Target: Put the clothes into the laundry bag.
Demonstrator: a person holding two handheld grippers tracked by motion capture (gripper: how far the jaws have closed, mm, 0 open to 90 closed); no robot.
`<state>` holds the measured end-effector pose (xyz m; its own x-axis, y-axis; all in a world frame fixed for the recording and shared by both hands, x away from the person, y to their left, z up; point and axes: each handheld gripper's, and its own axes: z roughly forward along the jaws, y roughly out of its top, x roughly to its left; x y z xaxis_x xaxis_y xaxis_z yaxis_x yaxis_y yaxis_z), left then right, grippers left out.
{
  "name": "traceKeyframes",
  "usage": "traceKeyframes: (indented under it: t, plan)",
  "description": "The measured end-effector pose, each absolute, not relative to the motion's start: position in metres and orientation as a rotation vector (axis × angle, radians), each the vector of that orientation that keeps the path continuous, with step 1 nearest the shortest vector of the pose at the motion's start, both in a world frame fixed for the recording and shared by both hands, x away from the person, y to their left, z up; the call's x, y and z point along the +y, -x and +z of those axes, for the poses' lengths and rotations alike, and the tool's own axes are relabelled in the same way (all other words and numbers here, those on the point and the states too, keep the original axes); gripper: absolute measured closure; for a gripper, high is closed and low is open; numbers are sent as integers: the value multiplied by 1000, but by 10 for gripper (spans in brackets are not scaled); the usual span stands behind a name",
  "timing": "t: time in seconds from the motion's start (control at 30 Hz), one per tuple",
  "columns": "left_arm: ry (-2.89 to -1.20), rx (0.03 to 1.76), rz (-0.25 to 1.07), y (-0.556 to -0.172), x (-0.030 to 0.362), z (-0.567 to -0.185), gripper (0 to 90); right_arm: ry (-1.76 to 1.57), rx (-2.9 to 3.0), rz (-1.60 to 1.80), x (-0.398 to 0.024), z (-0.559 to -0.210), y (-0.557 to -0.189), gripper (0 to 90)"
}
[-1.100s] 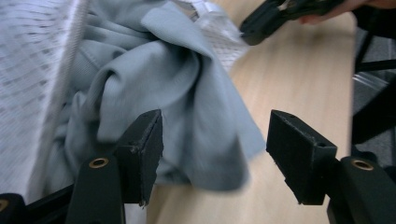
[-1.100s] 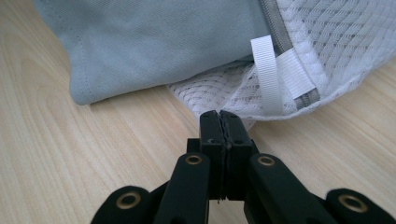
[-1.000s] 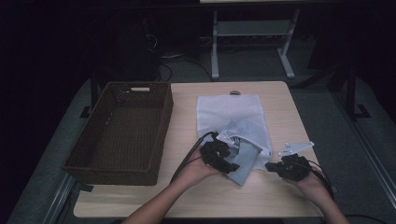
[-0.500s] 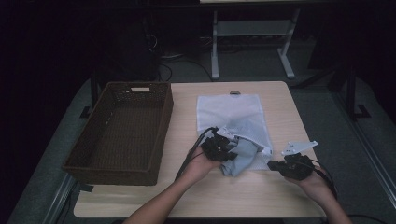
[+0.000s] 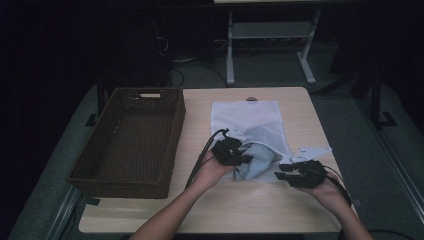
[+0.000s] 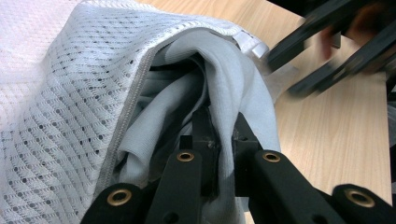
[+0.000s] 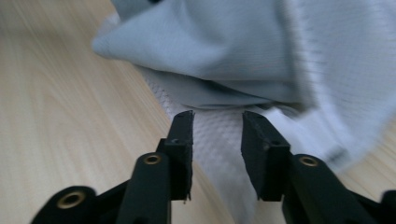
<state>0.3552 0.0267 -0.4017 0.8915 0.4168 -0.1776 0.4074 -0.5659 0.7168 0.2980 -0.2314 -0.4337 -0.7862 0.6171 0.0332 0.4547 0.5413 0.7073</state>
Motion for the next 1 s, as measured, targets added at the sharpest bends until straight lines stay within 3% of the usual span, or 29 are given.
traceKeyframes:
  t: [0.23,0.43,1.0]
  plan:
    - [-2238,586,14,-356,27,-403,842,-903,2663,952,-210,-462,-317,609]
    - [-2249,603,34,-356,23,-405,842,-905,2628,967,-211,-465,-314,891]
    - [-2292,745,265,-382,-3,-424,841,-822,2708,985,-210,-461,-305,900]
